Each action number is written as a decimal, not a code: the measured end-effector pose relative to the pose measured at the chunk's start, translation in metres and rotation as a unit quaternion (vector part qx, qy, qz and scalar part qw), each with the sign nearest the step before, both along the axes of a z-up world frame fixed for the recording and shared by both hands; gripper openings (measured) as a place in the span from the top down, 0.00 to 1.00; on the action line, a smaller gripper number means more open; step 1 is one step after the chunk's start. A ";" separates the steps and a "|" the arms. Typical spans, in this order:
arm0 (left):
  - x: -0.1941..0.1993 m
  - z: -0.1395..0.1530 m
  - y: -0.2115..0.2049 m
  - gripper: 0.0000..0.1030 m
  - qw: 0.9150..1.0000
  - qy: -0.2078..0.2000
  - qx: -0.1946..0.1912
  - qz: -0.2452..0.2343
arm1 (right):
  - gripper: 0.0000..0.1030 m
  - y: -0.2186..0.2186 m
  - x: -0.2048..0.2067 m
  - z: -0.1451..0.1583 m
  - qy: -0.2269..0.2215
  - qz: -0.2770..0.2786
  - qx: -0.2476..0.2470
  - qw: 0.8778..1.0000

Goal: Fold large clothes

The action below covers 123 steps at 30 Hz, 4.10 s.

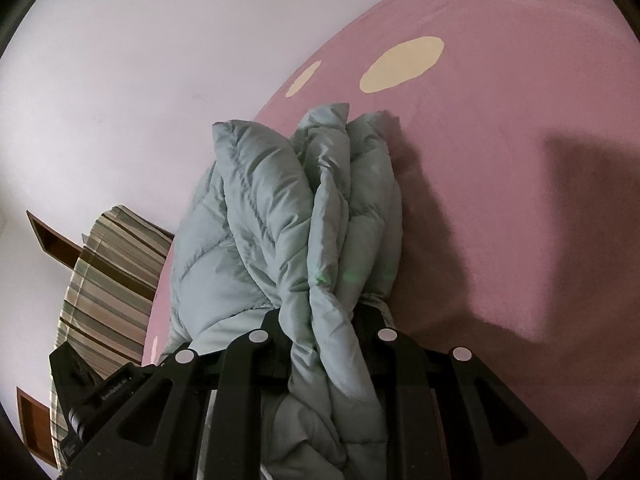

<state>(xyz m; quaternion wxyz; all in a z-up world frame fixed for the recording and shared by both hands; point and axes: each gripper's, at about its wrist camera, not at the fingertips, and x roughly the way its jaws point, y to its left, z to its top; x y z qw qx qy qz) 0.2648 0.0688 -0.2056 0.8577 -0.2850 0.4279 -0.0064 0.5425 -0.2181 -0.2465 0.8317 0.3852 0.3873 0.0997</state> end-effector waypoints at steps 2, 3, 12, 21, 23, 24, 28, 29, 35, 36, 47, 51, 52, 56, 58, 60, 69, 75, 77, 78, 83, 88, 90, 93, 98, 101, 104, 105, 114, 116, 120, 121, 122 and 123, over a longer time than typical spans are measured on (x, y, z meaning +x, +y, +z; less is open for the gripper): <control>0.000 -0.001 0.000 0.69 1.000 0.000 0.002 0.000 | 0.81 0.001 0.000 0.000 0.000 0.000 0.001 1.000; 0.000 -0.001 0.000 0.69 1.000 -0.001 0.004 0.000 | 0.81 0.001 0.000 0.000 0.000 -0.001 0.002 1.000; 0.001 -0.002 0.001 0.68 1.000 0.000 0.006 -0.003 | 0.80 0.002 0.001 0.000 0.003 -0.001 0.002 1.000; 0.000 0.000 0.000 0.63 1.000 0.003 0.013 -0.011 | 0.71 -0.001 -0.001 0.007 0.008 0.000 -0.014 1.000; 0.000 0.001 -0.001 0.61 1.000 0.003 0.015 -0.010 | 0.69 -0.002 -0.002 0.008 0.010 -0.001 -0.012 1.000; 0.000 0.001 -0.001 0.61 1.000 0.003 0.018 -0.013 | 0.68 -0.003 -0.002 0.008 0.012 -0.001 -0.010 1.000; -0.003 0.007 0.000 0.57 1.000 0.001 0.020 -0.019 | 0.64 -0.007 -0.005 0.011 0.013 0.001 -0.009 1.000; -0.004 0.009 0.001 0.56 1.000 0.000 0.021 -0.020 | 0.63 -0.007 -0.006 0.012 0.013 0.001 -0.009 1.000; -0.011 0.022 0.004 0.54 0.999 -0.008 0.028 -0.024 | 0.61 -0.017 -0.011 0.018 0.010 0.000 -0.007 1.000; -0.012 0.024 0.004 0.52 0.999 -0.010 0.032 -0.026 | 0.61 -0.018 -0.012 0.020 0.009 -0.001 -0.006 1.000; -0.011 0.055 0.028 0.34 0.999 -0.038 0.015 -0.003 | 0.61 -0.035 0.000 0.040 0.003 -0.006 -0.018 1.000; 0.007 0.059 0.041 0.34 0.999 -0.028 -0.015 0.015 | 0.51 -0.039 0.015 0.046 0.004 -0.008 -0.018 1.000; 0.011 0.058 0.042 0.34 0.999 -0.025 -0.024 0.017 | 0.44 -0.039 0.019 0.046 0.005 -0.008 -0.016 1.000; 0.032 0.050 0.038 0.34 0.999 -0.005 -0.040 0.017 | 0.43 -0.036 0.036 0.045 0.010 -0.002 -0.007 1.000; 0.042 0.039 0.034 0.34 0.999 0.014 -0.042 0.018 | 0.43 -0.034 0.043 0.043 0.018 0.002 -0.008 1.000; 0.050 0.024 0.031 0.34 0.998 0.043 -0.040 0.026 | 0.43 -0.032 0.049 0.038 0.032 0.004 -0.017 0.999; 0.053 -0.002 0.018 0.31 0.998 0.051 -0.004 0.026 | 0.73 -0.035 0.053 0.011 0.061 0.002 -0.009 0.998; 0.056 -0.015 0.014 0.23 0.998 0.054 0.006 0.027 | 0.73 -0.037 0.051 -0.002 0.064 -0.002 0.007 0.998; 0.057 -0.013 0.014 0.23 0.998 0.054 0.010 0.027 | 0.73 -0.036 0.050 -0.002 0.064 -0.003 0.010 0.998; 0.056 -0.010 0.013 0.23 0.998 0.053 0.013 0.026 | 0.73 -0.035 0.049 0.000 0.063 -0.003 0.010 0.998; 0.051 -0.005 0.016 0.23 0.998 0.051 0.008 0.026 | 0.71 -0.039 0.047 0.008 0.052 -0.004 0.004 0.999; 0.040 0.007 0.016 0.23 0.998 0.044 0.021 0.027 | 0.71 -0.038 0.032 0.030 0.030 -0.008 -0.013 0.999; 0.031 0.013 0.015 0.23 0.998 0.041 0.024 0.029 | 0.71 -0.040 0.025 0.037 0.024 -0.010 -0.015 1.000; 0.016 0.021 0.015 0.23 0.998 0.036 0.031 0.029 | 0.71 -0.041 0.006 0.046 0.018 -0.017 -0.021 0.999; -0.013 0.037 0.009 0.23 0.998 0.018 0.060 0.020 | 0.71 -0.039 -0.027 0.058 0.015 -0.027 -0.046 0.998; -0.041 0.047 0.005 0.21 0.996 0.001 0.093 0.014 | 0.71 -0.037 -0.050 0.065 0.010 -0.032 -0.067 0.997; -0.066 0.054 0.001 0.18 0.993 -0.007 0.115 0.009 | 0.71 -0.033 -0.069 0.074 0.007 -0.036 -0.086 0.996; -0.076 0.057 -0.001 0.18 0.993 -0.011 0.121 0.006 | 0.71 -0.031 -0.076 0.077 0.007 -0.035 -0.096 0.995; -0.140 0.083 -0.011 0.11 0.981 -0.051 0.187 -0.003 | 0.41 0.000 -0.132 0.100 -0.005 -0.021 -0.203 0.979; -0.152 0.089 -0.014 0.10 0.978 -0.058 0.202 -0.009 | 0.40 0.008 -0.139 0.103 -0.006 -0.014 -0.226 0.974; -0.173 0.099 -0.022 0.08 0.969 -0.076 0.235 -0.012 | 0.30 0.019 -0.159 0.110 -0.018 -0.009 -0.276 0.961; -0.178 0.101 -0.023 0.07 0.968 -0.080 0.239 -0.013 | 0.28 0.021 -0.162 0.111 -0.021 -0.007 -0.285 0.958; -0.182 0.103 -0.024 0.06 0.966 -0.082 0.244 -0.014 | 0.28 0.025 -0.167 0.114 -0.024 -0.003 -0.300 0.954; -0.186 0.106 -0.025 0.06 0.965 -0.084 0.248 -0.014 | 0.27 0.027 -0.171 0.116 -0.027 -0.002 -0.310 0.950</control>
